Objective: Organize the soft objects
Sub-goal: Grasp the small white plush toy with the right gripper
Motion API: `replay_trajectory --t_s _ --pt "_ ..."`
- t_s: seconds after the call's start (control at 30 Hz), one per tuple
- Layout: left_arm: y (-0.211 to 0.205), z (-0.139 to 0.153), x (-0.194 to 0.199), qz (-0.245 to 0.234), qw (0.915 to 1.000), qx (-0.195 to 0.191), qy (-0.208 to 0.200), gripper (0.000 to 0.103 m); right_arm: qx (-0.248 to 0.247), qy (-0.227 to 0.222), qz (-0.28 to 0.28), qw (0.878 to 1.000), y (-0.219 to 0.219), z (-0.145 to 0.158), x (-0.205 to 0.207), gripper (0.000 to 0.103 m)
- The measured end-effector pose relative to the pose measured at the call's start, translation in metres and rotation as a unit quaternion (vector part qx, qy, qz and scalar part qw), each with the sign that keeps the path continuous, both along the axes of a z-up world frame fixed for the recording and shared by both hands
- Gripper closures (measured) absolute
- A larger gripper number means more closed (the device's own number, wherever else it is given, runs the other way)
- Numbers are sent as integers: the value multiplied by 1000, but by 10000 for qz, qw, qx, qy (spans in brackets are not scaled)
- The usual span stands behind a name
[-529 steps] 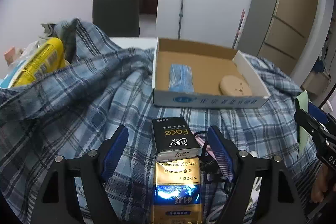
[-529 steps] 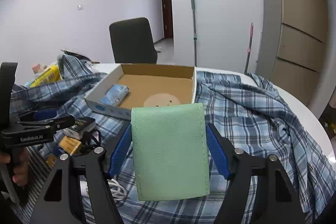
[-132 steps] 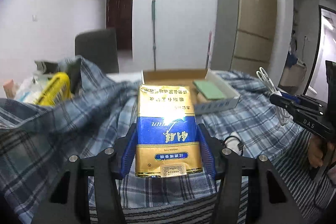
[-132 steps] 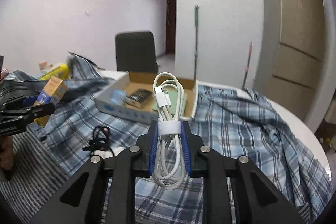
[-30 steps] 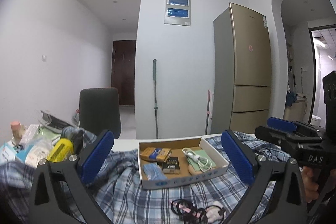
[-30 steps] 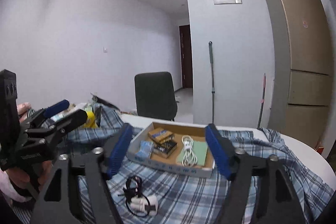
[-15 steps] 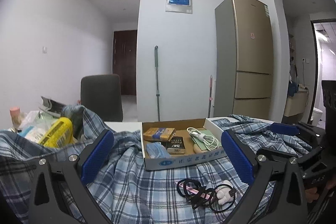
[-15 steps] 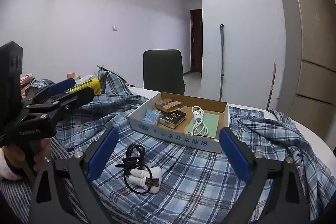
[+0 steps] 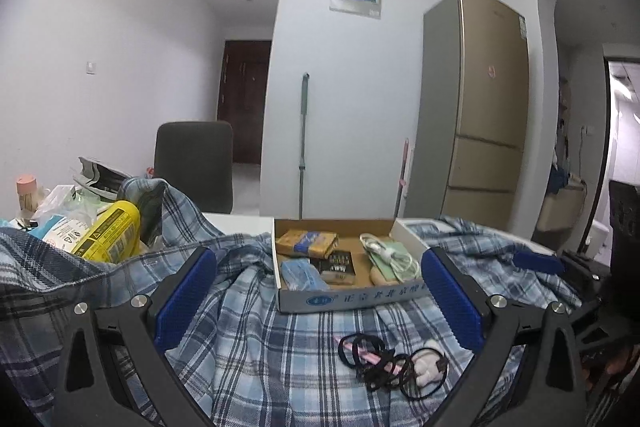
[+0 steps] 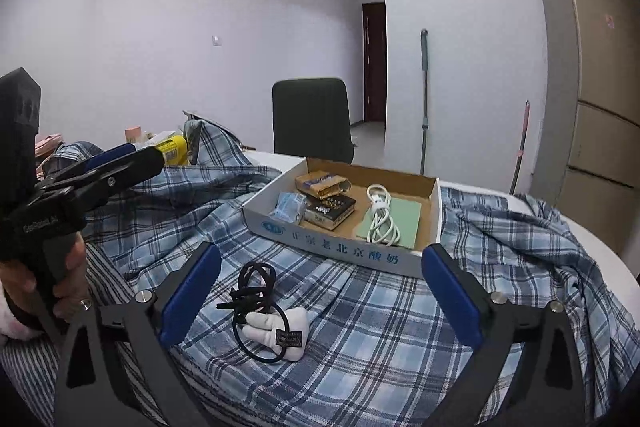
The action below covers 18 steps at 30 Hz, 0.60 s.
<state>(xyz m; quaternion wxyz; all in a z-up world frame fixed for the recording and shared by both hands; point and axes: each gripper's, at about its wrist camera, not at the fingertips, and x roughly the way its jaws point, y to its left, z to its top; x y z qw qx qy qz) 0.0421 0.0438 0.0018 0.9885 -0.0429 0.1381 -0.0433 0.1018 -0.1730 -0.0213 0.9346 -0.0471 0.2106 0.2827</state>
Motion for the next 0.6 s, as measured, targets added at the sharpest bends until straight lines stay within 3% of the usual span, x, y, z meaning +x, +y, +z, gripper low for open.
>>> replay_trajectory --t_s 0.1,0.33,0.5,0.6 --pt "0 -1 2 -28 9999 8 149 0 -69 324 -130 9994 1 0 9 3" --pt "4 -4 8 48 9996 -36 267 0 -316 1522 385 9871 16 -20 32 4" --pt "7 -5 9 78 9994 -100 315 0 -642 2163 661 9720 33 -45 40 20" --pt "7 -5 9 79 9994 -109 319 0 -824 2235 705 9686 40 -54 41 27"
